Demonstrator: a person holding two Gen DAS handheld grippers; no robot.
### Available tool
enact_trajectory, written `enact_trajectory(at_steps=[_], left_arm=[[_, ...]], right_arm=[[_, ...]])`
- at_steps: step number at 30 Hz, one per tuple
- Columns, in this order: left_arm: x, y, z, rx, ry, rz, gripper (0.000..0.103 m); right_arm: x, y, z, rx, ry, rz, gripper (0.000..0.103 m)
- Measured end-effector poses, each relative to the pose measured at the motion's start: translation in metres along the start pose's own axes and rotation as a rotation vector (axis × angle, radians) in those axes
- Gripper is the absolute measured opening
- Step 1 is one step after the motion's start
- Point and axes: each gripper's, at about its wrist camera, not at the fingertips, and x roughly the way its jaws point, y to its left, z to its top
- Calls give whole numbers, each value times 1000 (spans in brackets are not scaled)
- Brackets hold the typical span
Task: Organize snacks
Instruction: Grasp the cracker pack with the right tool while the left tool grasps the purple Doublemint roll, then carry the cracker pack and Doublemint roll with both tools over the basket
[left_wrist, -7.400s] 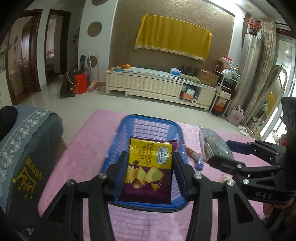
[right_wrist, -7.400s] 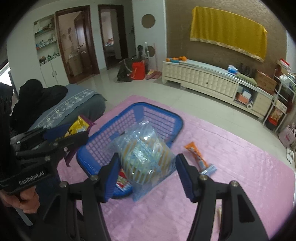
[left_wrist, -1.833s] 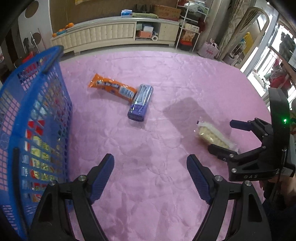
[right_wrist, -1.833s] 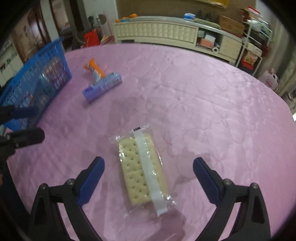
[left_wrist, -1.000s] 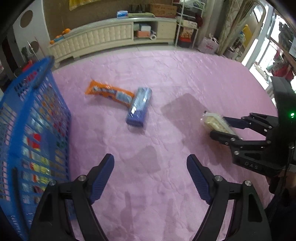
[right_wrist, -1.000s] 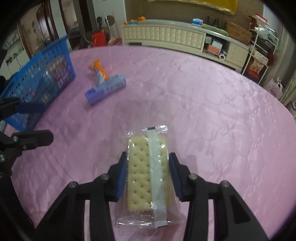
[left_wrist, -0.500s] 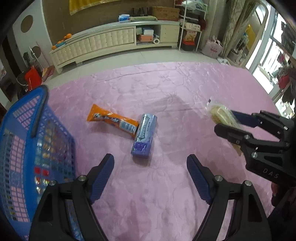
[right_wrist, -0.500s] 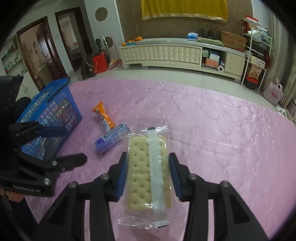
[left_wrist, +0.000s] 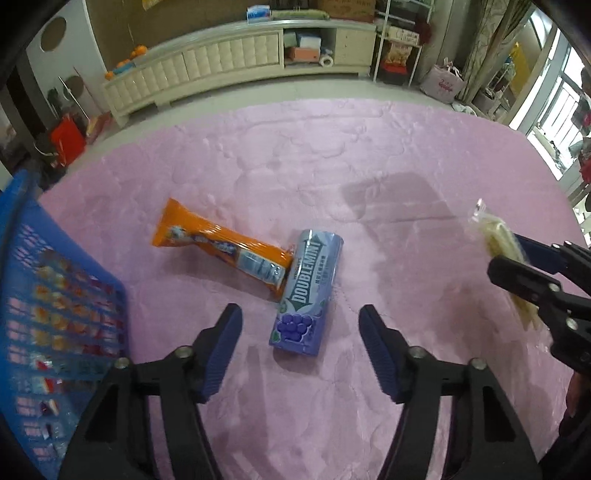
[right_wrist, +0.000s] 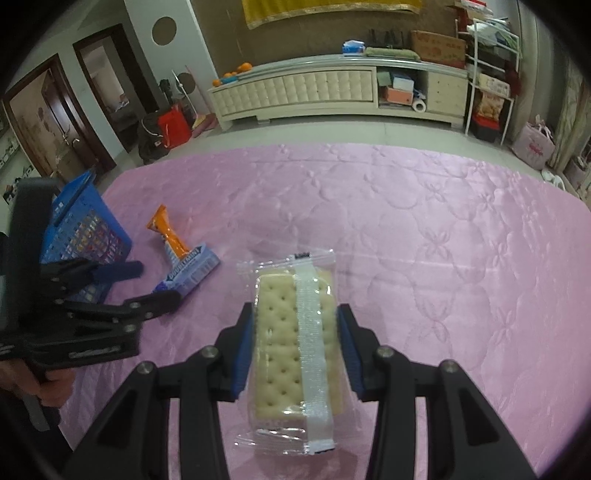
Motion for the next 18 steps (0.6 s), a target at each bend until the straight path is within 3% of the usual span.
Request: enact_trajectory(at_steps=[4, 5, 6, 9, 18], left_arm=[[14, -1, 3, 2, 26, -13, 49], [16, -2, 4, 2, 31, -16, 39], [18, -2, 6, -2, 35, -15, 36], [20, -6, 9, 7, 26, -8, 32], [9, -22, -5, 75, 41, -16, 29]], right_arm=[[2, 4, -1, -13, 8, 5, 48], [2, 4, -1, -15, 9, 12, 48], [3, 5, -1, -13, 8, 29, 48], [6, 4, -3, 20, 19, 102, 48], [9, 7, -3, 3, 39, 57, 48]])
